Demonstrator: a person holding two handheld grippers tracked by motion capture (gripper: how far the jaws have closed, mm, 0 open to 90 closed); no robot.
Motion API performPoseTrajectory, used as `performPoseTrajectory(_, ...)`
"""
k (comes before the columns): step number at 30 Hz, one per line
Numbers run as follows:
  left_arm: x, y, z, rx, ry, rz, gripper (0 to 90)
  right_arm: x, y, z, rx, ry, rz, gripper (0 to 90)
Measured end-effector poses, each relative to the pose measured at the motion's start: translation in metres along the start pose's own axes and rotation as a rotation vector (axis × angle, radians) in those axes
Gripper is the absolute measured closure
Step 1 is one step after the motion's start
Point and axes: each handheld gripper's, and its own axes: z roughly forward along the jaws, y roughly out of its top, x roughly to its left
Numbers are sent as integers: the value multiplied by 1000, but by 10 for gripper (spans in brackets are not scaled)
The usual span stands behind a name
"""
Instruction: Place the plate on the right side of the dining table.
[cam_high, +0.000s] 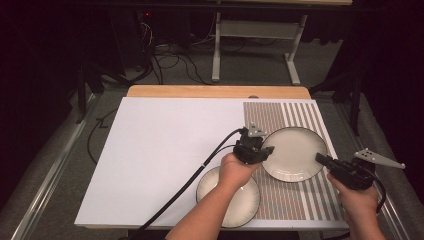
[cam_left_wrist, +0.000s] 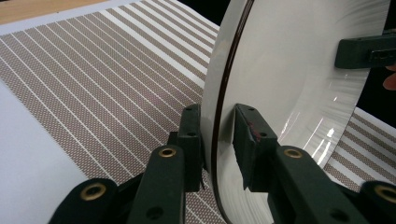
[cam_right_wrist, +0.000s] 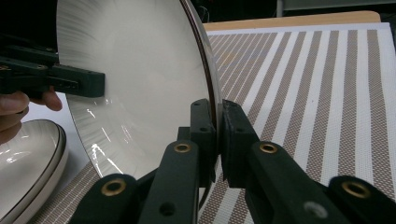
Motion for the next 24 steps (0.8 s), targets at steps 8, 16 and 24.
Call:
performPoseTrajectory(8, 1, -3, 11, 33, 1, -14, 728, -7, -6, 3, 21, -14, 6, 867)
performPoseTrajectory(16, 4, -7, 18, 66, 17, -27, 719, -7, -9, 8, 43, -33, 0, 868)
performPoseTrajectory(24, 1, -5, 19, 79, 69, 6, 703, -10, -11, 11, 54, -30, 5, 867)
